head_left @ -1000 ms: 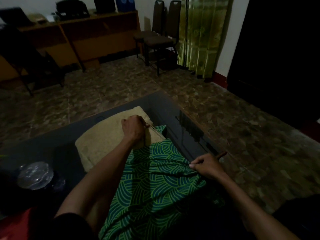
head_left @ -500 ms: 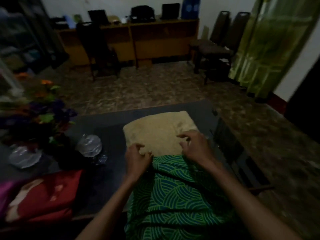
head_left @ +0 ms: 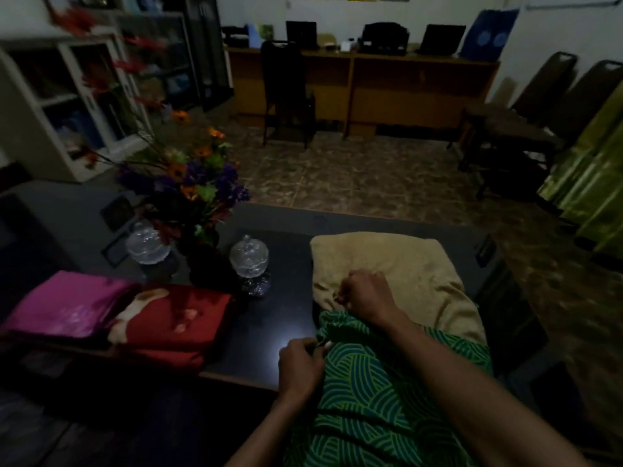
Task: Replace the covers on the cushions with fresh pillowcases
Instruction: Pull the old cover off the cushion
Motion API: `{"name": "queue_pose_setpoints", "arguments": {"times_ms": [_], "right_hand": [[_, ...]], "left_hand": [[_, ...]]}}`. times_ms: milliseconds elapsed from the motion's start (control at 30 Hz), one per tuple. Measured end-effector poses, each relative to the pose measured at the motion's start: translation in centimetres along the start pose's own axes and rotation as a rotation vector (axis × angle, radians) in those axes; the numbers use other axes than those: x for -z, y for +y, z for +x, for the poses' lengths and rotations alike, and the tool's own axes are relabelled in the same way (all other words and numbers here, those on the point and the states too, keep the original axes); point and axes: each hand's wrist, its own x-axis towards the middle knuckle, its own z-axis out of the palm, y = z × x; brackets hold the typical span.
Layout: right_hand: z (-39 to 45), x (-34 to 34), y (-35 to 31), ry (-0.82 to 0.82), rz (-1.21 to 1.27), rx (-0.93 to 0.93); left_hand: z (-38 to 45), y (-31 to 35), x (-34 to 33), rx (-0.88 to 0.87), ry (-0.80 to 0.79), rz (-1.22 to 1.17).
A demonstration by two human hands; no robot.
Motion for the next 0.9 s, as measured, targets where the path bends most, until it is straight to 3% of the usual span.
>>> {"name": "queue_pose_setpoints", "arguments": {"times_ms": [333,400,500,600,700,900], "right_hand": [[2.6,2.5,2.2,0.158,0.173,-0.284],[2.2,1.9,2.0,0.144,0.170,-0.249],[1.0,1.1,1.4,0.129,0.176,-0.034],[-0.4,0.3,0.6,-0.069,0.115,0.138],[-0.6,0.0,-0.5,-0.224,-0.032,0.133],[0.4,0.2,-1.8,-0.045,0.133,-0.076]], "left_hand": [[-3.9,-1.0,4.2,-0.106,-0.020,0.174],[-4.4,-1.4,4.6,-0.094,-0.061,0.175],[-5.6,-1.3,5.0,-0.065,-0.098,0.079],[-6.6,-1.1,4.6,-0.032,-0.038,0.023],[-6.8,-0.6,3.8,-0.064,-0.081,0.073],[-6.0,-0.1,4.5,-0.161,-0.039,0.184]]}}
